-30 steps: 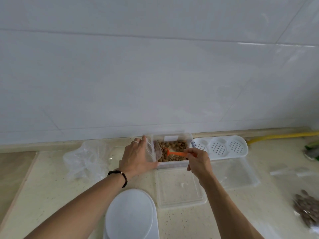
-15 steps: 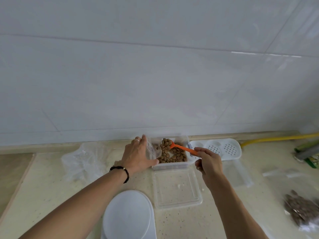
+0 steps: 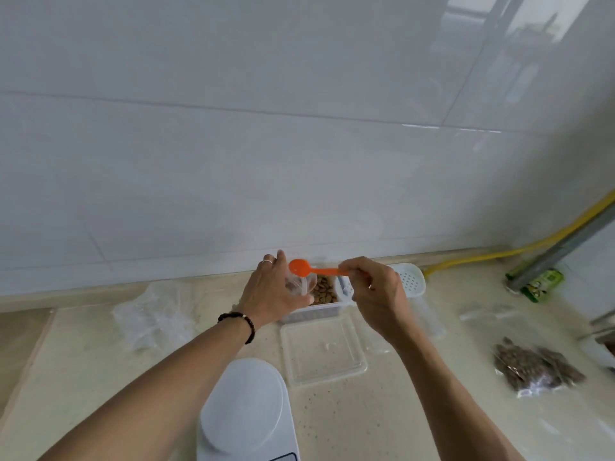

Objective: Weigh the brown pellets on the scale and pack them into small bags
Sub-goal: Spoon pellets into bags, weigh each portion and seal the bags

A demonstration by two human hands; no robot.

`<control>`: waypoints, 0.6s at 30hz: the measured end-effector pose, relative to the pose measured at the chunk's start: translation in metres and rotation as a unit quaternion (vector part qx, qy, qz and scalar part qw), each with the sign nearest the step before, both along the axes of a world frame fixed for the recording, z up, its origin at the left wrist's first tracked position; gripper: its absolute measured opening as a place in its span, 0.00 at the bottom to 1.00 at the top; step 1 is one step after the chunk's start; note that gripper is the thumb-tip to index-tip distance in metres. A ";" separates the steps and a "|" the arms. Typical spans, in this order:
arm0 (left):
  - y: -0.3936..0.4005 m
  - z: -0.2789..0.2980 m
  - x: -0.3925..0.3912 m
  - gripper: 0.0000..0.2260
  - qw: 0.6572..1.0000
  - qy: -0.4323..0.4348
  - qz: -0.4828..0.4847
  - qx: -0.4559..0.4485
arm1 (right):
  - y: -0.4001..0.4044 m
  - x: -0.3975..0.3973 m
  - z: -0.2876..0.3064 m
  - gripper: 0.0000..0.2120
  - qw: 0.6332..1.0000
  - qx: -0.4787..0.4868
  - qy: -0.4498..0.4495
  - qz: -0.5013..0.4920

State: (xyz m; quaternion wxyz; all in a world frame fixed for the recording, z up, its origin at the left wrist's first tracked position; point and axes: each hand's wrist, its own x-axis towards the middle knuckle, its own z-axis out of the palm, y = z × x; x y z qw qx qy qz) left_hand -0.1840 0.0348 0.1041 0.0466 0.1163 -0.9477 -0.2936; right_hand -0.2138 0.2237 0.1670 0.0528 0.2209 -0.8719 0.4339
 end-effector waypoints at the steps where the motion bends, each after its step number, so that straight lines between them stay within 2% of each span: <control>1: 0.004 0.004 0.003 0.47 1.000 0.001 -0.002 0.001 | 0.005 0.004 0.004 0.12 0.999 -0.025 -0.012 -0.023; 3: 0.013 0.011 0.009 0.50 1.000 0.001 -0.008 -0.004 | 0.018 0.012 0.010 0.12 0.991 -0.091 -0.055 -0.081; 5: 0.025 0.018 0.017 0.53 1.000 0.009 -0.015 -0.010 | 0.036 0.020 0.010 0.12 0.967 -0.176 -0.118 -0.141; 7: 0.042 0.022 0.027 0.54 1.000 0.020 -0.020 -0.013 | 0.056 0.029 0.004 0.11 0.923 -0.276 -0.185 -0.195; 10: 0.070 0.021 0.043 0.50 0.998 0.038 -0.042 -0.035 | 0.087 0.046 -0.015 0.08 0.849 -0.381 -0.270 -0.248; 14: 0.109 0.018 0.062 0.47 0.993 0.052 -0.083 -0.061 | 0.132 0.083 -0.066 0.08 0.771 -0.434 -0.342 -0.315; 18: 0.140 0.011 0.081 0.51 0.990 0.029 -0.104 -0.091 | 0.167 0.124 -0.122 0.08 0.727 -0.418 -0.398 -0.372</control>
